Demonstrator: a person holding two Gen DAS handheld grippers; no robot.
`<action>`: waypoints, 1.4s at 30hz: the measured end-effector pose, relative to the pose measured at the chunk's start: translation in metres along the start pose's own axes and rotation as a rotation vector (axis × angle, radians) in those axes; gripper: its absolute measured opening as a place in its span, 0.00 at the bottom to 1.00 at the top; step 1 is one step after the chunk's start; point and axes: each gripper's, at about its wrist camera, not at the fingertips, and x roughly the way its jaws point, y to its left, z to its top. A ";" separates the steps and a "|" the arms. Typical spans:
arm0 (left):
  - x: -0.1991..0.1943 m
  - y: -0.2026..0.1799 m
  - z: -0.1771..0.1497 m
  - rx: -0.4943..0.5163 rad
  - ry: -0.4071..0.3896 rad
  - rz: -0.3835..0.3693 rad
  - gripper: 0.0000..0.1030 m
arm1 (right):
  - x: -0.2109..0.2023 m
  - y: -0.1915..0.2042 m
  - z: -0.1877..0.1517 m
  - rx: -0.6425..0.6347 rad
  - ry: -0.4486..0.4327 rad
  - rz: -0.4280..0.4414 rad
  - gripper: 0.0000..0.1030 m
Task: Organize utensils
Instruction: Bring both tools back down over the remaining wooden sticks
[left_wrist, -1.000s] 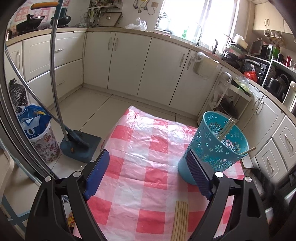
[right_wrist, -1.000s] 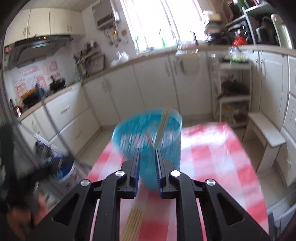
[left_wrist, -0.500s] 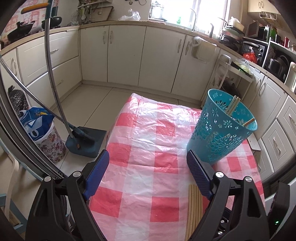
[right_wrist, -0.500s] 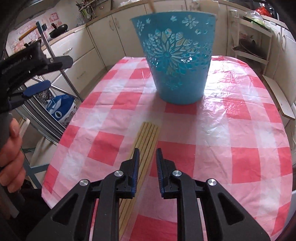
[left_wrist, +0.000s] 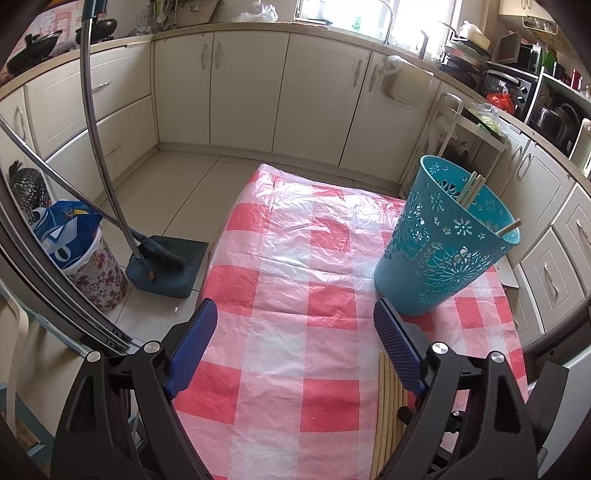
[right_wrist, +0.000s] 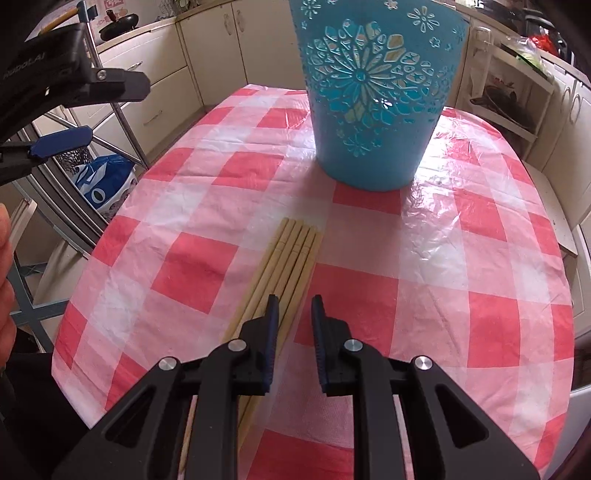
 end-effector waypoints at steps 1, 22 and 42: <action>0.000 -0.001 -0.001 0.003 0.002 0.000 0.80 | 0.001 0.000 0.000 -0.003 0.003 0.006 0.18; 0.057 -0.044 -0.053 0.263 0.242 0.014 0.81 | 0.003 -0.026 0.002 0.084 0.031 0.059 0.12; 0.075 -0.060 -0.074 0.315 0.278 0.039 0.81 | 0.003 -0.031 0.005 0.090 0.022 0.046 0.12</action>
